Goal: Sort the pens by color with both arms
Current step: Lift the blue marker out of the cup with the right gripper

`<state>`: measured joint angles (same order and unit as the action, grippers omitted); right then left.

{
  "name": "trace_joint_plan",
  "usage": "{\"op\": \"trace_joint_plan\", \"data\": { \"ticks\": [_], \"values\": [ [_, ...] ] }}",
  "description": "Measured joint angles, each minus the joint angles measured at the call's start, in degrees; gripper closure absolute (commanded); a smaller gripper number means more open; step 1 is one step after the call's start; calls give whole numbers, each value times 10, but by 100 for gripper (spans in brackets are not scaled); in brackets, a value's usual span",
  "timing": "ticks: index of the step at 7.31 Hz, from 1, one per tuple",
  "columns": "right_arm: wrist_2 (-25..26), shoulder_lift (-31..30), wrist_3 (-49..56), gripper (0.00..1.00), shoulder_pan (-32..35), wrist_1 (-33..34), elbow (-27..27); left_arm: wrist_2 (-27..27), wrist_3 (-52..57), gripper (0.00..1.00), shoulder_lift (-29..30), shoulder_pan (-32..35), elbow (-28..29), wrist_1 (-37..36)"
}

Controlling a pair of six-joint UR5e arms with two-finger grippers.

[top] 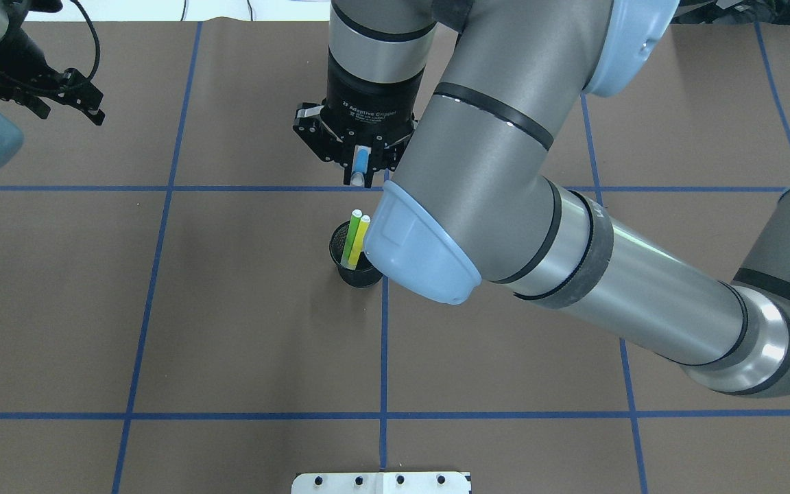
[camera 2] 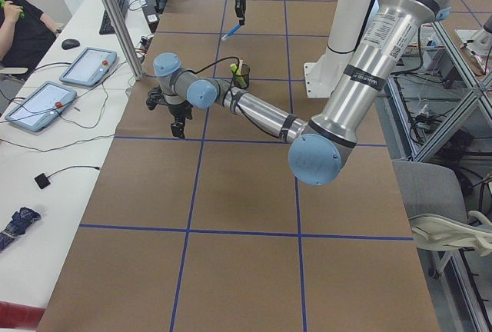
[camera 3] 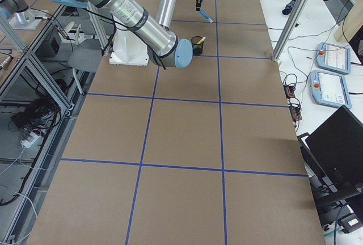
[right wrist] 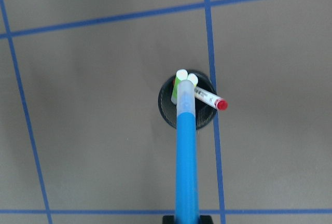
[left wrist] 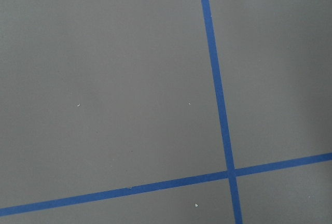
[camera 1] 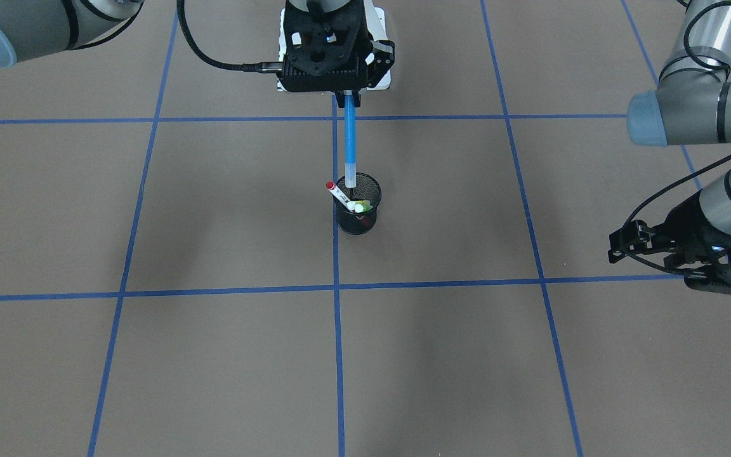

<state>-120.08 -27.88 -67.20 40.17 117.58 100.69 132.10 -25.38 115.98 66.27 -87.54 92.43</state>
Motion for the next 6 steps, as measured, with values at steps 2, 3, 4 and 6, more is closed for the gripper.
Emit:
{"op": "trace_joint_plan", "data": {
  "ticks": [2, 3, 4, 6],
  "values": [
    [116, -13, 21, 100, 1, -113, -40, 0, 0, 1, 2, -1, 1, 0],
    [169, -18, 43, 100, 2, -175, -81, 0, -1, 1, 5, -1, 3, 0],
    [210, -23, 66, 100, 7, -230, -123, 0, -1, 1, 7, -1, 4, 1],
    [256, -42, 101, 100, 23, -308, -196, 0, 0, 1, 11, -1, 9, 2]
  ]
}}
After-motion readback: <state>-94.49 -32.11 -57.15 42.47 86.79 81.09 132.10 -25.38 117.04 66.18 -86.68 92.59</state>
